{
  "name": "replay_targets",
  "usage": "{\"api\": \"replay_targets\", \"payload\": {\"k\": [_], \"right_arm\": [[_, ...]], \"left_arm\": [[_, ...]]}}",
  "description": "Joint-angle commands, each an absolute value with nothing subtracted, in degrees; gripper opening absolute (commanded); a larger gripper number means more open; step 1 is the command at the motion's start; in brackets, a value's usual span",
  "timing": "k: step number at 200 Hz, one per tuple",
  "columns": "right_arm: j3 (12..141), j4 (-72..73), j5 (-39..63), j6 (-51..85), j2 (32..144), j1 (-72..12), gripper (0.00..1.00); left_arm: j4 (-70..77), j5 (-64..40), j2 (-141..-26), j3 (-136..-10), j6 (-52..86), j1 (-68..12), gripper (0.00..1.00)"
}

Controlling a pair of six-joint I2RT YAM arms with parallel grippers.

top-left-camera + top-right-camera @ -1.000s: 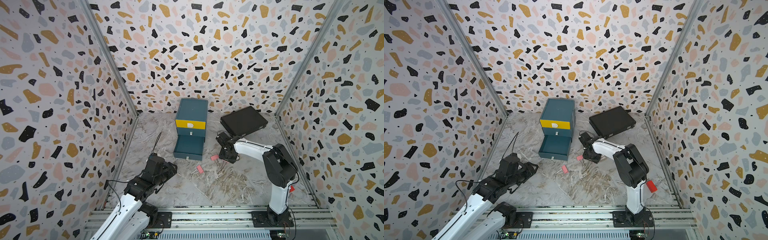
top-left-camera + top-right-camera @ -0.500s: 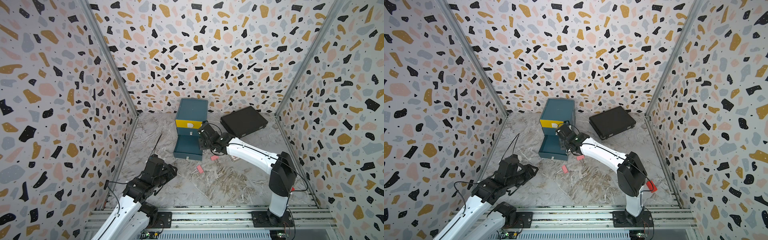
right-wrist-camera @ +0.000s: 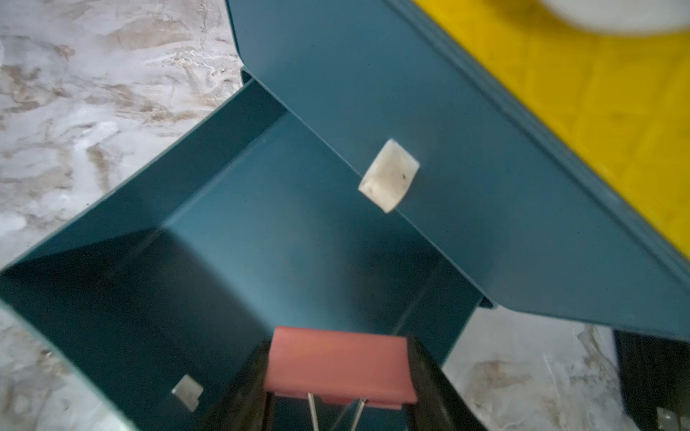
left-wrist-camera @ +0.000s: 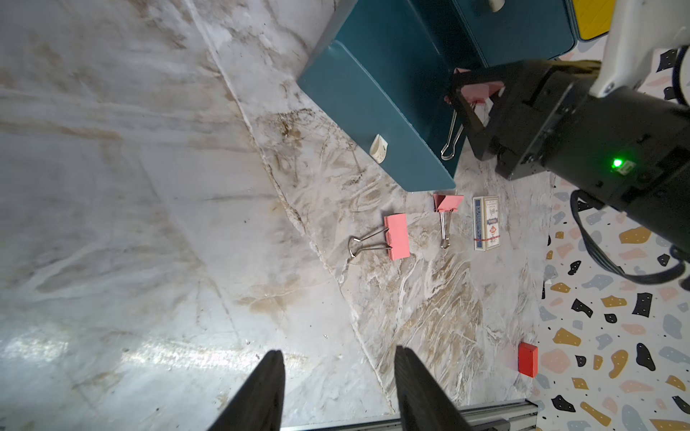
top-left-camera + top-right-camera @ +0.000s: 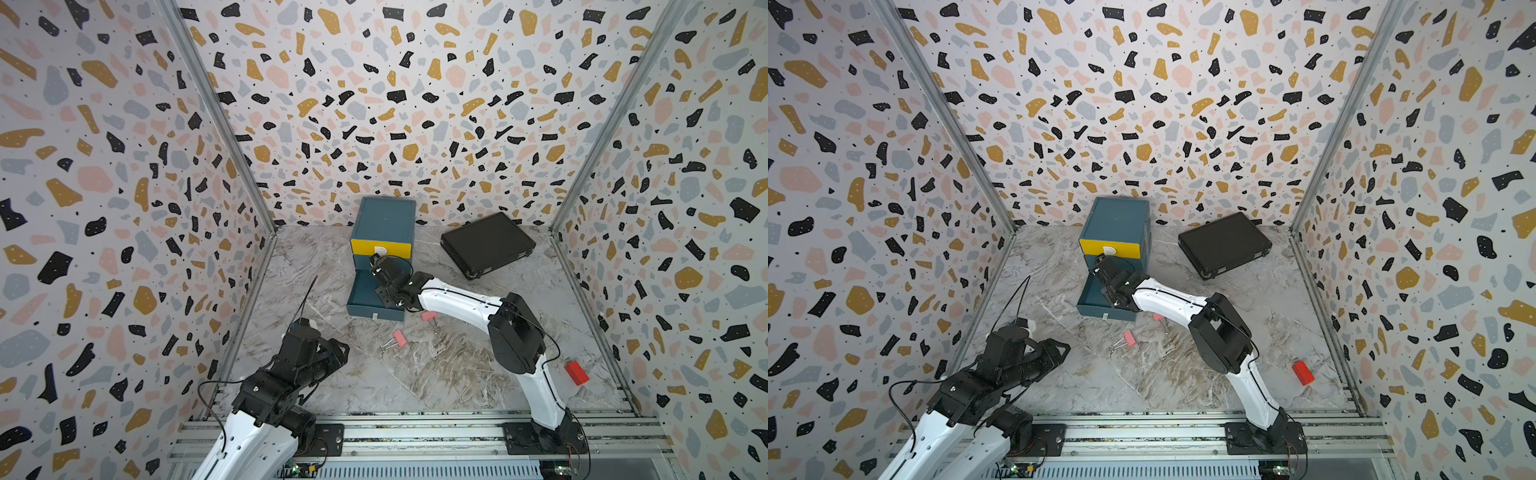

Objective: Put the binder clips in the drawer according to color
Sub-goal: Place the binder clip in the drawer, then pick up the binder clip at the center of the board.

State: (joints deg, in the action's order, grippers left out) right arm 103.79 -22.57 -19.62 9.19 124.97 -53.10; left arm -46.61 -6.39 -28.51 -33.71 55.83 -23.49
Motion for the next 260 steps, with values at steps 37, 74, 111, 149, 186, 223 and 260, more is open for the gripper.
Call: {"api": "replay_targets", "payload": {"k": [37, 74, 111, 149, 186, 223, 260], "right_arm": [[105.2, -25.4, -20.6, 6.5, 121.4, -53.0, 0.78], [97.3, -26.0, -19.3, 12.5, 111.4, -53.1, 0.8], [84.8, -32.8, -15.2, 31.2, 101.2, -53.2, 0.71], [71.7, -28.2, -7.0, 35.5, 96.5, -55.6, 0.66], [64.5, -24.0, -1.7, 21.1, 94.4, -59.1, 0.66], [64.2, -25.1, -0.6, 12.9, 97.3, -59.5, 0.7], [67.4, -25.6, -3.1, 10.4, 103.2, -59.9, 0.7]], "left_arm": [[-50.8, -7.1, -26.2, -36.0, 54.1, -23.4, 0.52], [-52.8, -6.6, -25.7, -37.7, 53.4, -23.3, 0.52], [-54.4, -6.3, -24.1, -37.9, 53.4, -23.3, 0.52], [-55.2, -6.3, -23.3, -38.1, 53.6, -23.3, 0.52], [-57.4, -5.9, -22.0, -38.9, 53.3, -23.3, 0.52], [-58.0, -6.0, -20.9, -38.1, 53.6, -23.4, 0.52], [-60.6, -4.1, -20.7, -39.7, 52.3, -23.3, 0.52]]}}
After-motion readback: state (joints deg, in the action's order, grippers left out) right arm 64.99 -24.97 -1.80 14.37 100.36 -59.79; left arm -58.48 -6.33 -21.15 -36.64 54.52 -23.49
